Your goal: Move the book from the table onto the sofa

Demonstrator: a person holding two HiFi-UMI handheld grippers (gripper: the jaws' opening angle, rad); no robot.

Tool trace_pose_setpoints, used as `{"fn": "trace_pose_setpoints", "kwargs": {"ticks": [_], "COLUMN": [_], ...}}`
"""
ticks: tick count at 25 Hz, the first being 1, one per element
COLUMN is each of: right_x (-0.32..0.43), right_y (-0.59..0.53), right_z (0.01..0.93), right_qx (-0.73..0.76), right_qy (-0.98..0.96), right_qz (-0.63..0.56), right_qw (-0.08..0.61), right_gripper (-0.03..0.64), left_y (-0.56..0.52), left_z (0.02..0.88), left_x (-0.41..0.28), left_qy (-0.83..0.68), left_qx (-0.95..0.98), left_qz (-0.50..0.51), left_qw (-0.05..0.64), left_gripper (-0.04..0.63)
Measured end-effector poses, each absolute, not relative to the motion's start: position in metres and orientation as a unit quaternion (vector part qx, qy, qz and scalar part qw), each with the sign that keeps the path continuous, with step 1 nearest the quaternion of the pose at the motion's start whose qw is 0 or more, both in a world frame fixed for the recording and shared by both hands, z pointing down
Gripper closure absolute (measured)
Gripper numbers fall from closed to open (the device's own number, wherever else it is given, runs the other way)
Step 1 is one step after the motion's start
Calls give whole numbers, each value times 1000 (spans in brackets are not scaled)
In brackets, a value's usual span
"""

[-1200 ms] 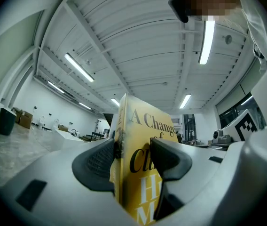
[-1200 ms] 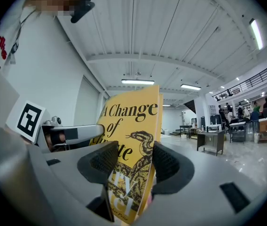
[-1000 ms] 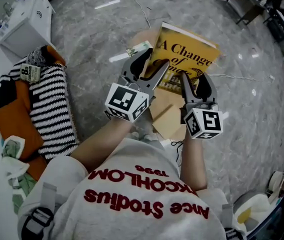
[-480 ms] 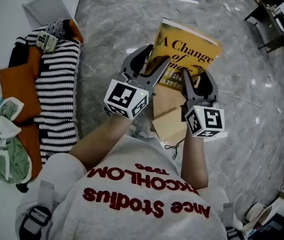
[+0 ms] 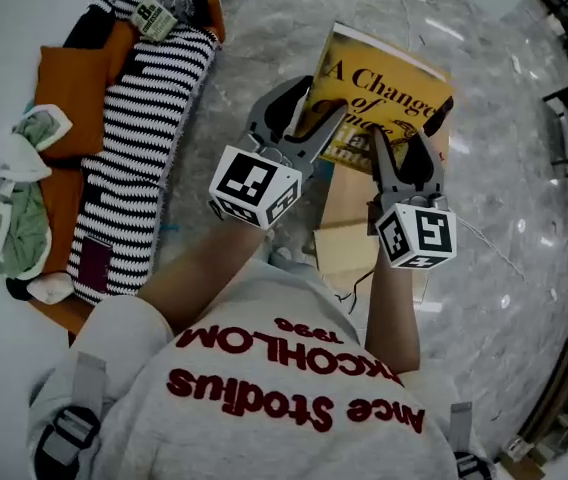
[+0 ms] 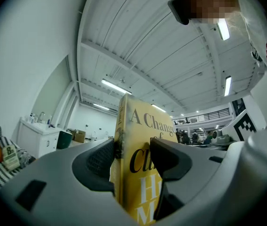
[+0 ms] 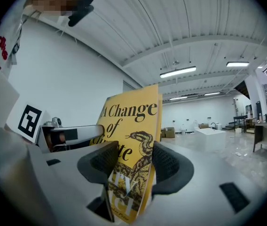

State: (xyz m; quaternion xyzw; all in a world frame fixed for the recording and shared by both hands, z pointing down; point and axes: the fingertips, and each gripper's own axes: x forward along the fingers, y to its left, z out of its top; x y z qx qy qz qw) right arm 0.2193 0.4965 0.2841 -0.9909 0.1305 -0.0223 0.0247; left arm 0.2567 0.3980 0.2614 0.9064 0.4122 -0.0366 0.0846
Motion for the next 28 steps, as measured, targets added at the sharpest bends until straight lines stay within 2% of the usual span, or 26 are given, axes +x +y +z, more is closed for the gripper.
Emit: {"fn": "trace_pose_setpoints", "kwargs": {"ticks": [6, 16, 28], "right_x": [252, 251, 212], "right_y": [380, 228, 87], "right_z": [293, 297, 290], "right_qx": [-971, -917, -849], "right_qy": [237, 398, 527], "right_qz": [-32, -26, -27], "right_qw": [16, 14, 13], "right_gripper": [373, 373, 373], "left_y": [275, 125, -6], "left_z": [273, 276, 271], "left_x": [267, 230, 161], "left_qy": [309, 145, -1], "left_qx": [945, 984, 994], "left_qz": [-44, -69, -81], "left_qw": [93, 81, 71], "left_gripper": [356, 356, 356]}}
